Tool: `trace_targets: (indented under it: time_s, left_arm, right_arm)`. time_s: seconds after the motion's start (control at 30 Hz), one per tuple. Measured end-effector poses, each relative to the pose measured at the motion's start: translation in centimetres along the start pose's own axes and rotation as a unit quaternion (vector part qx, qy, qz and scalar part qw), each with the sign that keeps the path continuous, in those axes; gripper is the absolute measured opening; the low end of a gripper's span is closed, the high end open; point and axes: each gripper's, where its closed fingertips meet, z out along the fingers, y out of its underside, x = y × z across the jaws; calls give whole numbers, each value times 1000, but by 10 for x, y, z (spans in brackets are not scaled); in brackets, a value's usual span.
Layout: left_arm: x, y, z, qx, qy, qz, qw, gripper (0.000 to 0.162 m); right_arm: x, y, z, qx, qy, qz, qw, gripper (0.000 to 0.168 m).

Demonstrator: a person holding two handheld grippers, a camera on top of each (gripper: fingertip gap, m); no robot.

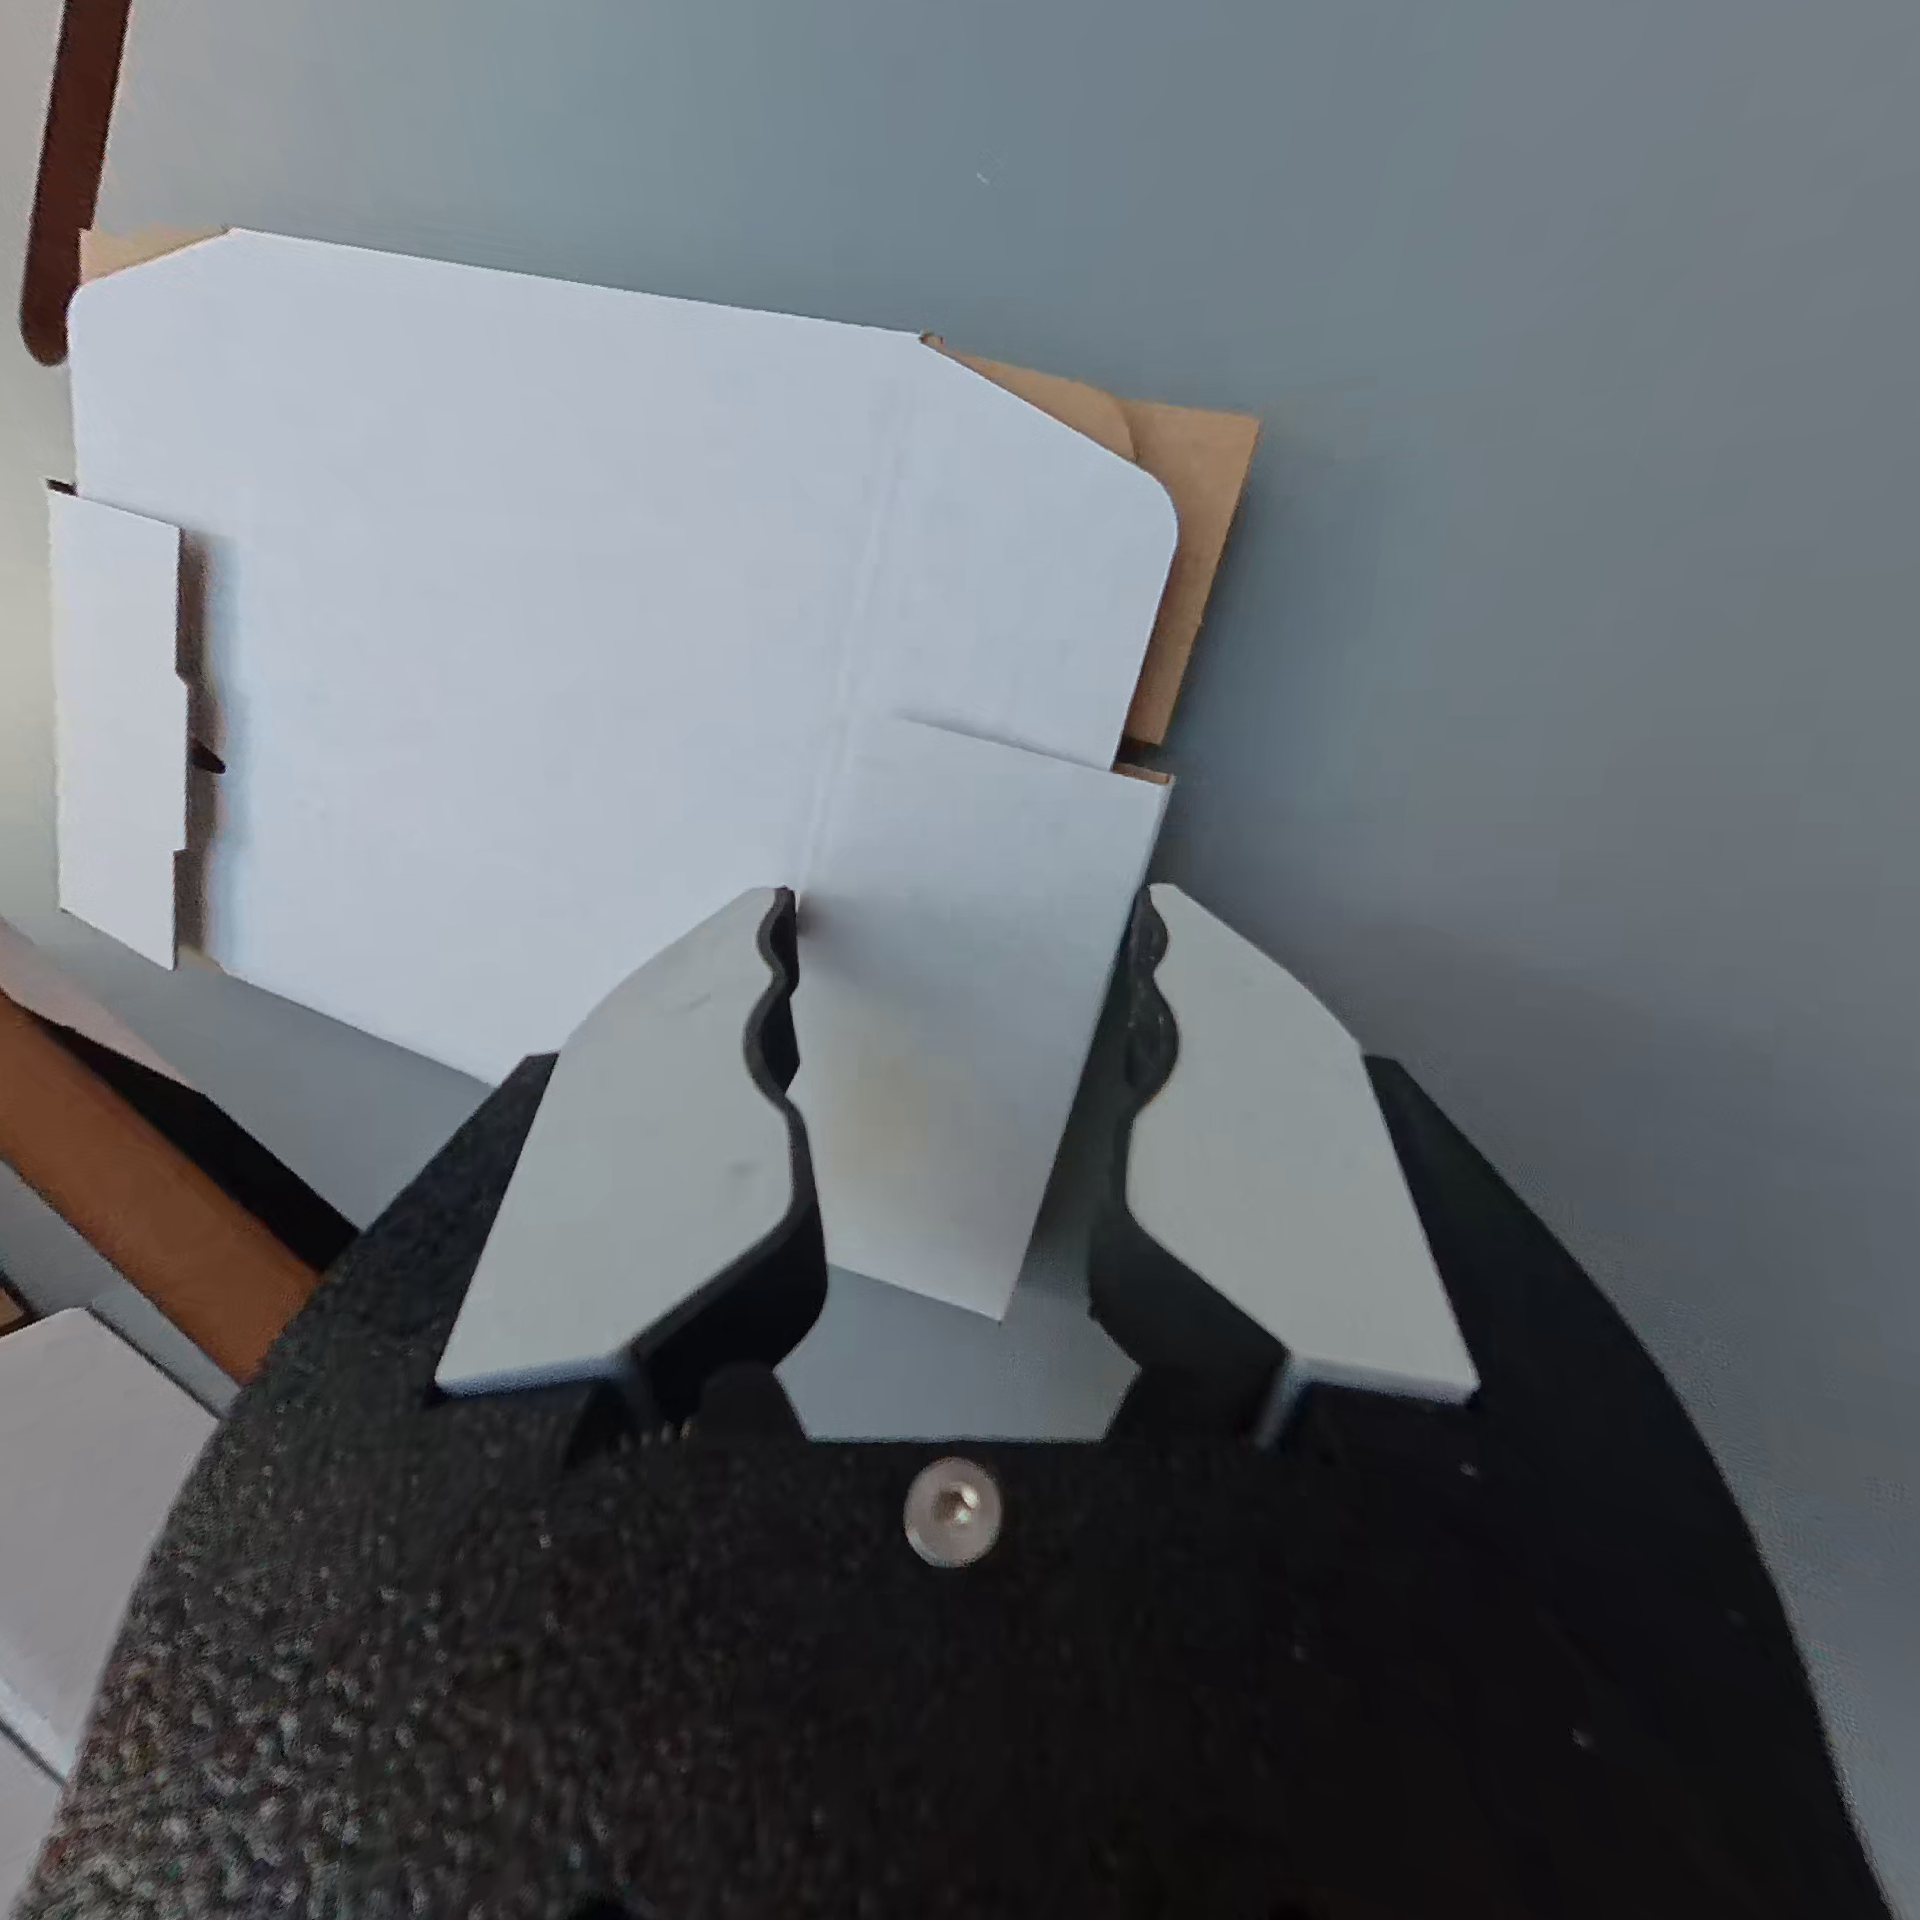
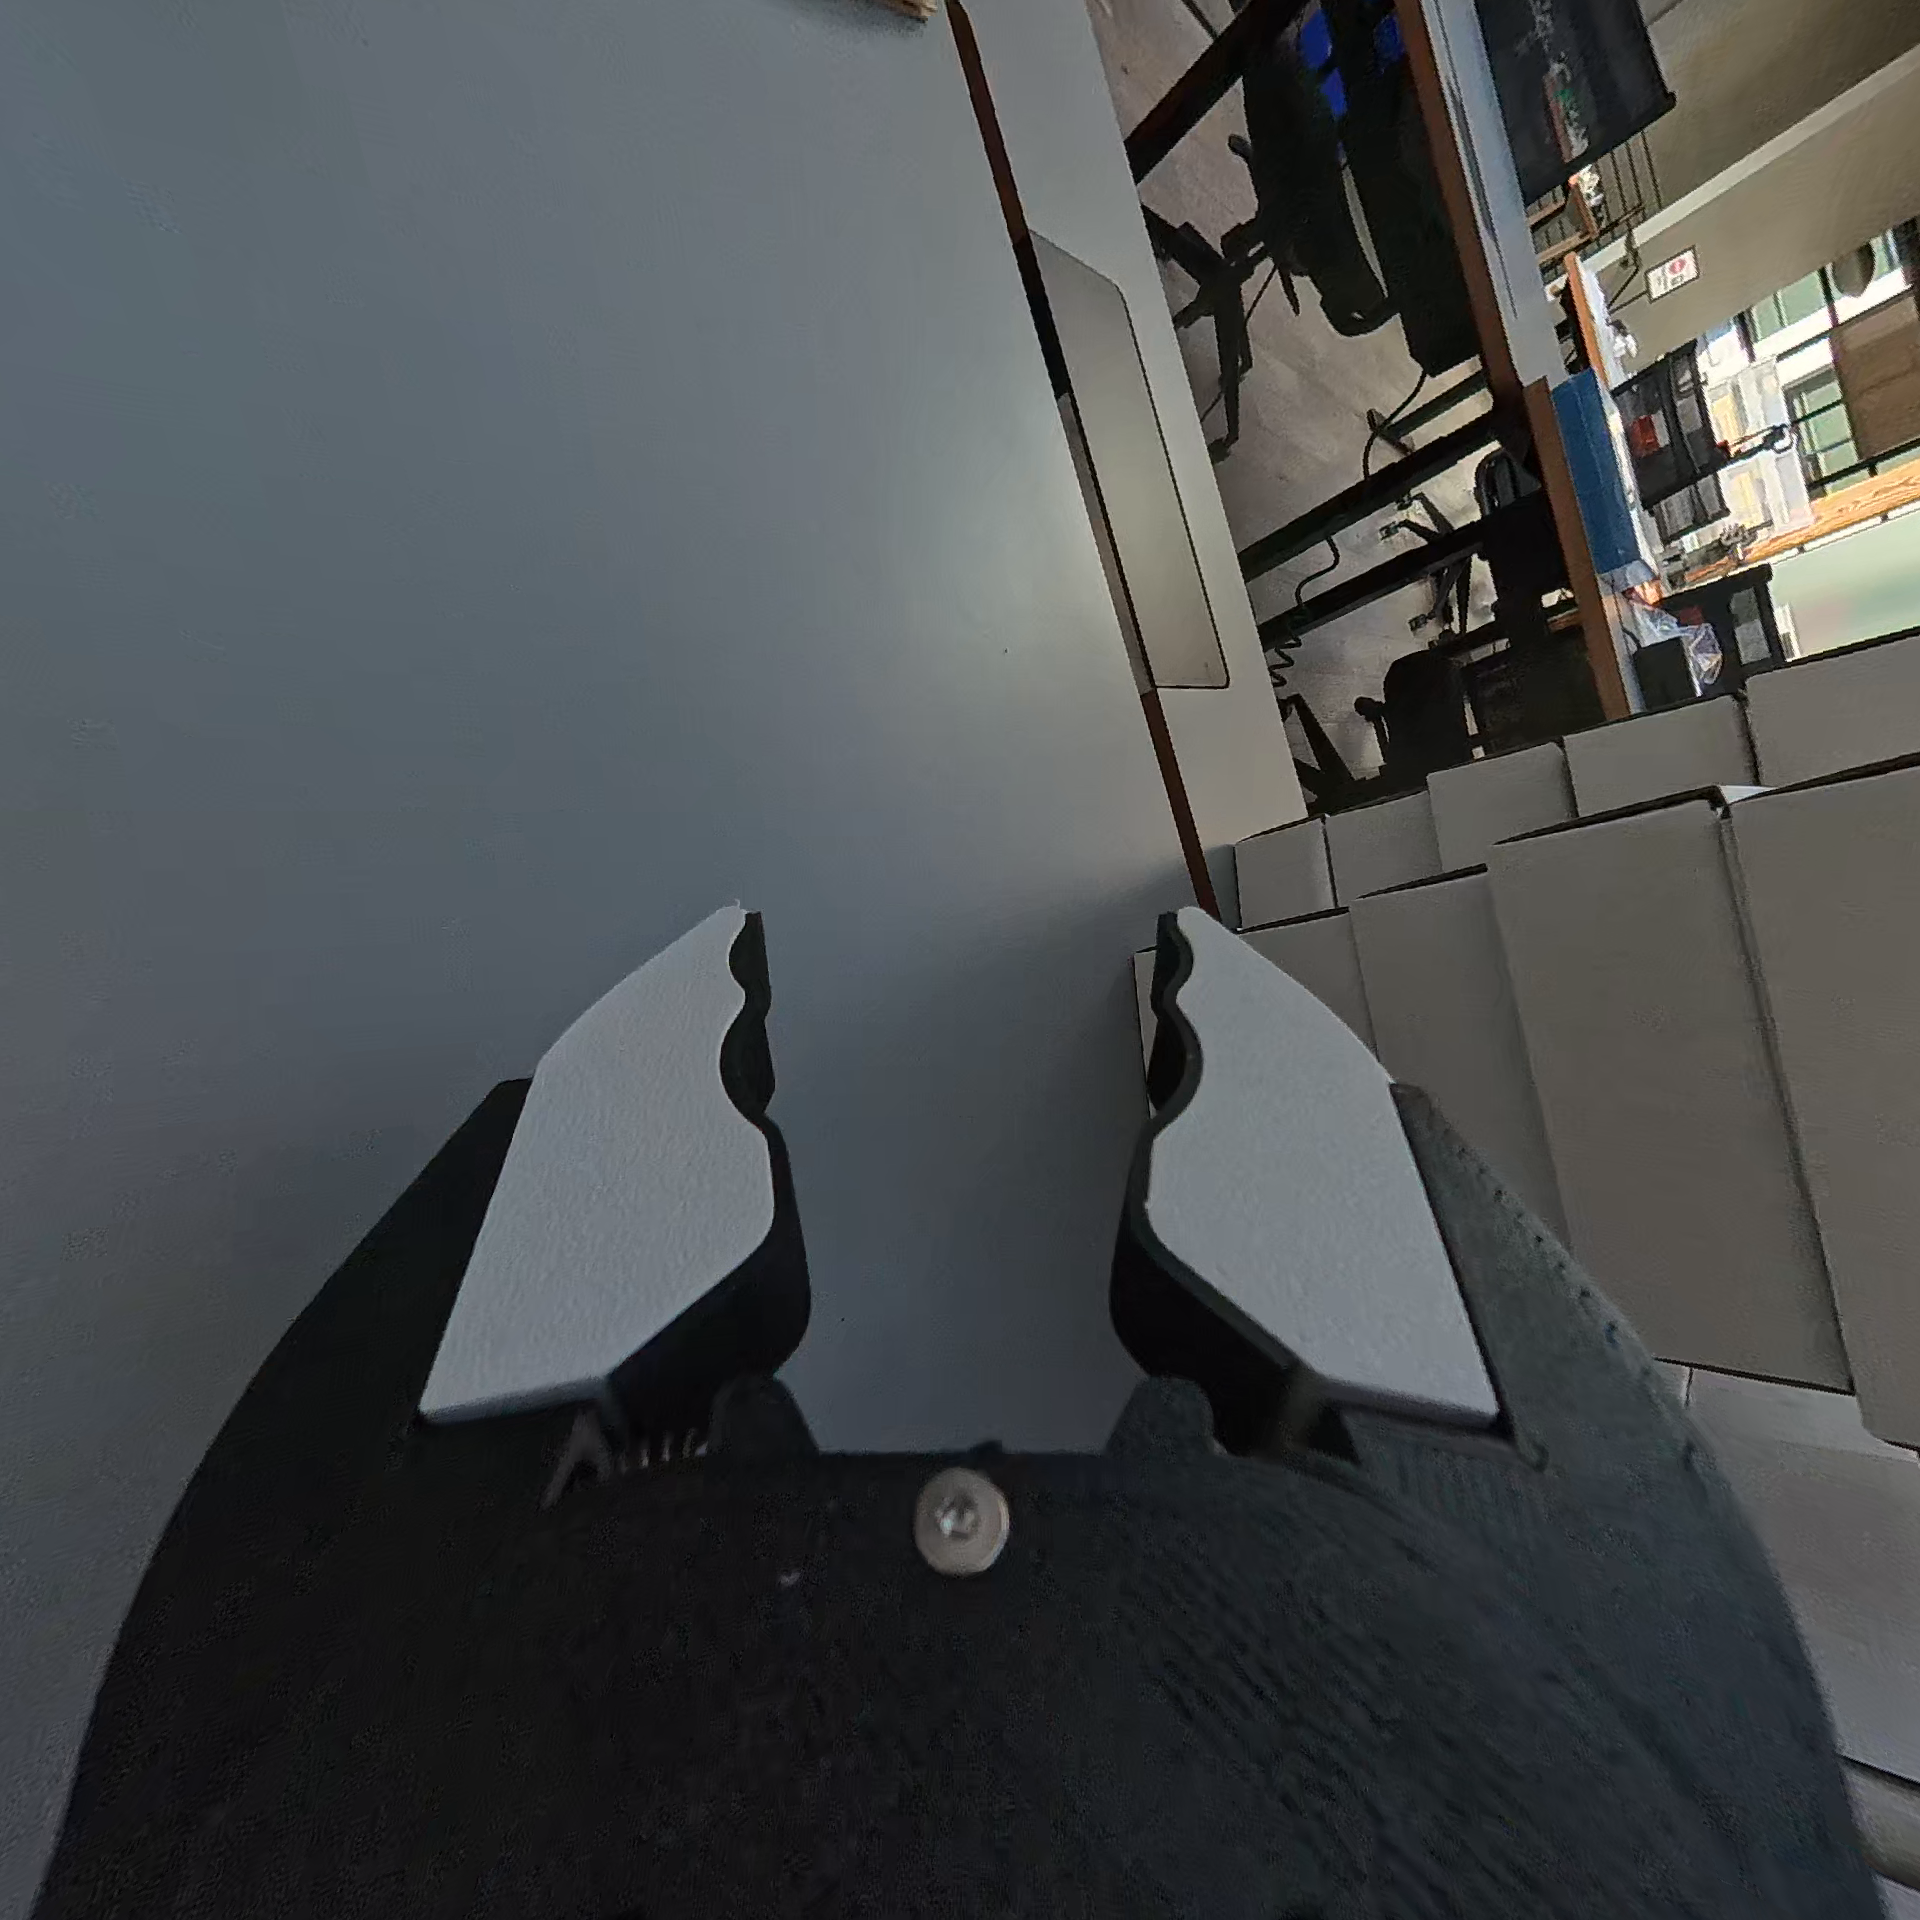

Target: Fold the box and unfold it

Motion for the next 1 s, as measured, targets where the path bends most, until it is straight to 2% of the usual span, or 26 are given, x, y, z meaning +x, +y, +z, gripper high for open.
trace_targets:
  time_s: [0.1,0.3,0.53,0.67,0.8,0.9,1.0]
  left_arm:
    - [-1,0,-7,-22,-45,39,998,60]
    - [6,-15,-36,6,-149,101,984,60]
    - [39,-39,-71,54,-292,180,938,61]
    - [68,-76,-99,123,-347,203,907,61]
    - [104,-119,-123,190,-370,228,880,60]
    - [150,-149,-125,245,-337,248,874,60]
    - [205,-171,-115,282,-279,257,881,60]
  right_arm:
    - [1,-3,1,5,1,1,1000,71]
    - [-4,-6,3,10,-5,-3,1000,72]
    - [-21,-25,8,65,-29,37,997,72]
    - [-37,-51,14,118,-62,83,988,72]
    - [-46,-80,16,169,-80,121,975,72]
    - [-49,-98,12,205,-96,143,964,70]
    - [-47,-103,12,213,-87,150,962,65]
